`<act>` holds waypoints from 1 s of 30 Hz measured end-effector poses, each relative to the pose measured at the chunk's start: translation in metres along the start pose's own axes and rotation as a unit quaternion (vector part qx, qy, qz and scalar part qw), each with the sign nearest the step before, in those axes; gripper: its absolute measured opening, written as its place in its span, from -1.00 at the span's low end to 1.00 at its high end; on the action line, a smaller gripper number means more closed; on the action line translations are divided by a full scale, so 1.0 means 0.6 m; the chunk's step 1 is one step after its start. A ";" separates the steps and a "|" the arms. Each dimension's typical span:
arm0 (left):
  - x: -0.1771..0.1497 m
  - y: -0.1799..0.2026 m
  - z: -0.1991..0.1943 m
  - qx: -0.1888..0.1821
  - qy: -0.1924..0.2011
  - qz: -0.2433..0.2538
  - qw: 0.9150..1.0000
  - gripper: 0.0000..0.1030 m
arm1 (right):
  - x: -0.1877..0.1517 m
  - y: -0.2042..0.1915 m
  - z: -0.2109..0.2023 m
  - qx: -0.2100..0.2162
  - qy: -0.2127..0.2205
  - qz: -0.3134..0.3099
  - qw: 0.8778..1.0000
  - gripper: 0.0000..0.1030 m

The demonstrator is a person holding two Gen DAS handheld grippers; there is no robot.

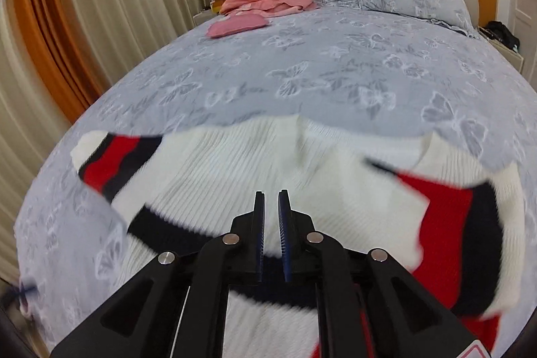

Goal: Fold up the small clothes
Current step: 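Fold the held sleeve across the sweater body and release it, then grasp the other sleeve cuff with the left gripper and fold it across the body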

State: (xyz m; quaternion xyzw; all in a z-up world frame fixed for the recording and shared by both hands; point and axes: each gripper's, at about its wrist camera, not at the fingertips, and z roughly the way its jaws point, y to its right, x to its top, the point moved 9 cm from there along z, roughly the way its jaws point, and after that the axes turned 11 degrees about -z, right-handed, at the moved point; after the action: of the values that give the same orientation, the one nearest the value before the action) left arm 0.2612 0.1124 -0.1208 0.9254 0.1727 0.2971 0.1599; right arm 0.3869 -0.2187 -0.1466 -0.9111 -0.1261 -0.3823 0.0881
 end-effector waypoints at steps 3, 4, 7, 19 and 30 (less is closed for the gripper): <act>0.115 -0.086 0.014 0.002 0.024 -0.057 0.998 0.91 | -0.045 -0.013 -0.072 -0.031 0.019 -0.018 0.999 -0.20; 0.163 -0.120 0.027 0.012 0.034 -0.072 0.997 0.91 | -0.065 -0.019 -0.096 -0.047 0.017 -0.035 0.998 -0.15; 0.293 -0.205 0.082 0.058 0.065 -0.098 0.991 0.91 | -0.132 -0.015 -0.153 -0.092 -0.015 -0.067 0.993 -0.13; 0.398 -0.256 0.237 -0.002 0.041 -0.253 0.967 -1.00 | -0.309 0.047 -0.247 -0.148 -0.088 0.001 0.985 -0.07; 0.377 0.136 0.075 -0.166 0.063 -0.097 0.979 -0.63 | -0.259 0.081 -0.243 -0.113 -0.055 0.029 0.992 0.13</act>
State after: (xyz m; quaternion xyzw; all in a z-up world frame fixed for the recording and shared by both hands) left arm 0.4794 0.1246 -0.0111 0.8443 0.2196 0.3620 0.3286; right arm 0.1982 -0.3277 -0.1605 -0.9381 -0.0605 -0.3408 -0.0115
